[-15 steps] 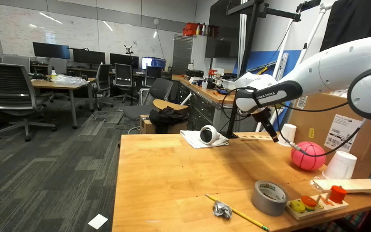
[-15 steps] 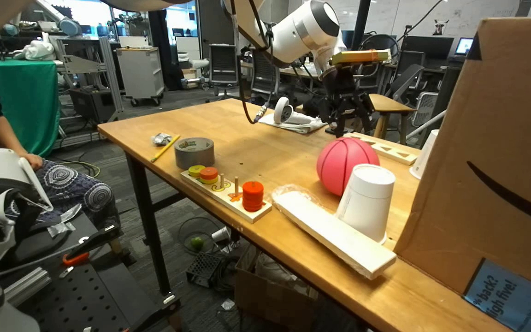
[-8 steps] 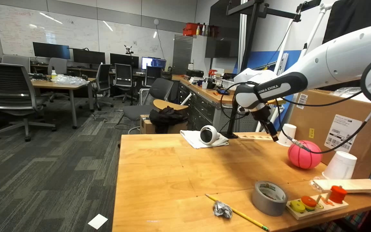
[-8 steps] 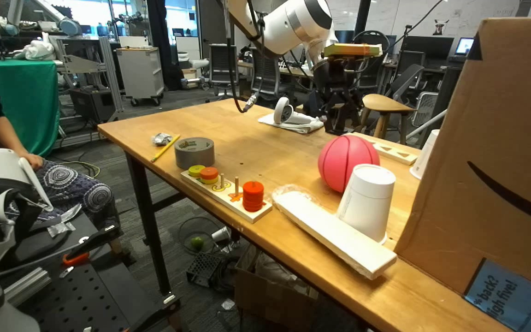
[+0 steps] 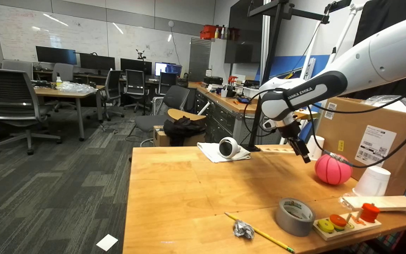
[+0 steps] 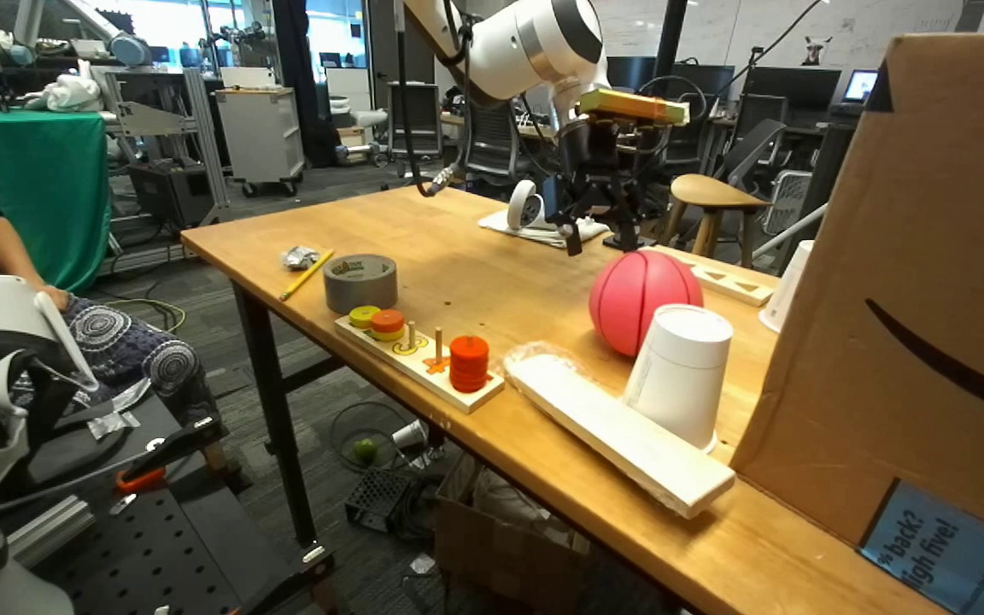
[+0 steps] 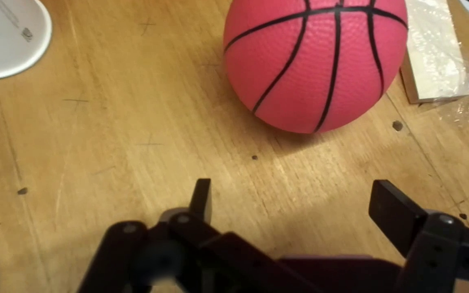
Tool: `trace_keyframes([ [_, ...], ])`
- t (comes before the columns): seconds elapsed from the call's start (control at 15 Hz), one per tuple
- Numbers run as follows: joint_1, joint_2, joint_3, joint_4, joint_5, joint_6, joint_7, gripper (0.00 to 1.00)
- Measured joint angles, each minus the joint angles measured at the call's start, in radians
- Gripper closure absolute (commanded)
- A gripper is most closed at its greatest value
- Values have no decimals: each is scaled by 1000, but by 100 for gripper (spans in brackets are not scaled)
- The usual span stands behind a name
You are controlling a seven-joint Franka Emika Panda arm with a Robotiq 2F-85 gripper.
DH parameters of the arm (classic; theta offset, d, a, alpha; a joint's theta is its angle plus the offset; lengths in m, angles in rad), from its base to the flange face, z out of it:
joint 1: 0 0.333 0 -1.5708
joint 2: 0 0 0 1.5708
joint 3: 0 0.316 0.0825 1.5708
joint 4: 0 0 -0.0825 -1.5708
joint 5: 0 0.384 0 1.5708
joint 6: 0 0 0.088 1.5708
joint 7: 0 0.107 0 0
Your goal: Move the ball on the table
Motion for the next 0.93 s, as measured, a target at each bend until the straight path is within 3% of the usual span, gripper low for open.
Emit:
trace_keyframes([
  [0.73,-45,-198,-5,-344,-20,50,116,0],
  [0.93,-70,-228,-14,-404,-72,172,167,0],
])
